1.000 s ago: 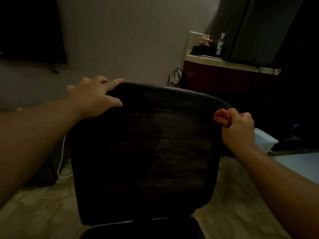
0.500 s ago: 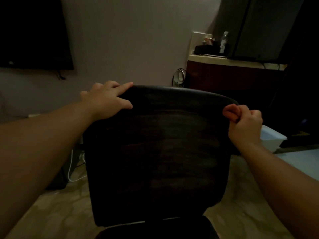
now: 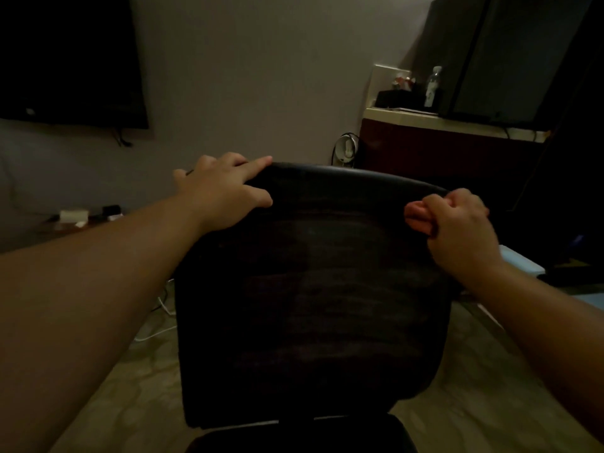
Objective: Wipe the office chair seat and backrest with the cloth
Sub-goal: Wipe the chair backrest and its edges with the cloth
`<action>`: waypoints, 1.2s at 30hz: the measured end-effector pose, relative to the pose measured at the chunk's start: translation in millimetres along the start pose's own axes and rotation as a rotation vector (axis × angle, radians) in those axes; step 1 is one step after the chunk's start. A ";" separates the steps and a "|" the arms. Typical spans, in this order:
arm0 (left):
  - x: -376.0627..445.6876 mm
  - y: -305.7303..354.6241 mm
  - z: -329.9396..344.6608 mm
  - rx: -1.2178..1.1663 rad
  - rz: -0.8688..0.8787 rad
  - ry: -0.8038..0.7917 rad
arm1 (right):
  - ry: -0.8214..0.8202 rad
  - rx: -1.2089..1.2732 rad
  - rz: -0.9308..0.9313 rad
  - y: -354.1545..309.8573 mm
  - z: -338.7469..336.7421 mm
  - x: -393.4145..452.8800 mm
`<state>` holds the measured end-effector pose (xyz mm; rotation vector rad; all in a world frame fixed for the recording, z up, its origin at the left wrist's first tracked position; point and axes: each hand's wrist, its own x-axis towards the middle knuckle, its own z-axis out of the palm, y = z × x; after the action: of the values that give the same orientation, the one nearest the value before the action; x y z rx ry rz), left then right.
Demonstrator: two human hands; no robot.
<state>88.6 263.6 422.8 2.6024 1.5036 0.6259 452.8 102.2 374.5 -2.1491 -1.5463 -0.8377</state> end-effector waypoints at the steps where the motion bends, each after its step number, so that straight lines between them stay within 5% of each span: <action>1: 0.6 1.1 0.8 0.001 -0.004 0.001 | -0.001 0.003 0.060 0.7 0.1 -2.1; 5: 3.1 -1.2 3.7 0.008 -0.017 -0.005 | 0.033 0.048 0.112 -50.0 -0.6 10.2; 10: -2.7 -12.7 0.7 -0.018 -0.027 -0.003 | -0.015 0.055 -0.157 -130.4 -5.9 29.8; 14: -10.9 -13.2 0.6 -0.020 0.005 0.041 | -0.051 -0.040 -0.222 -100.3 -14.6 30.6; 19: -10.9 0.2 -6.8 -0.033 0.024 -0.016 | -0.014 0.016 0.035 -36.3 -9.2 1.5; 24: -10.5 -7.8 -6.4 -0.043 -0.009 -0.020 | -0.005 0.018 0.076 -89.3 -9.5 17.3; 30: -14.1 -9.9 -3.2 -0.034 0.011 0.012 | -0.045 0.098 -0.185 -177.5 -15.1 28.0; 36: -19.8 -10.9 -6.7 -0.088 0.055 0.051 | -0.084 0.035 -0.195 -138.9 -23.0 28.6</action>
<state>68.5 251.6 420.0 2.5885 1.3881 0.7522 322.7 155.6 403.8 -2.0575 -1.8217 -0.7822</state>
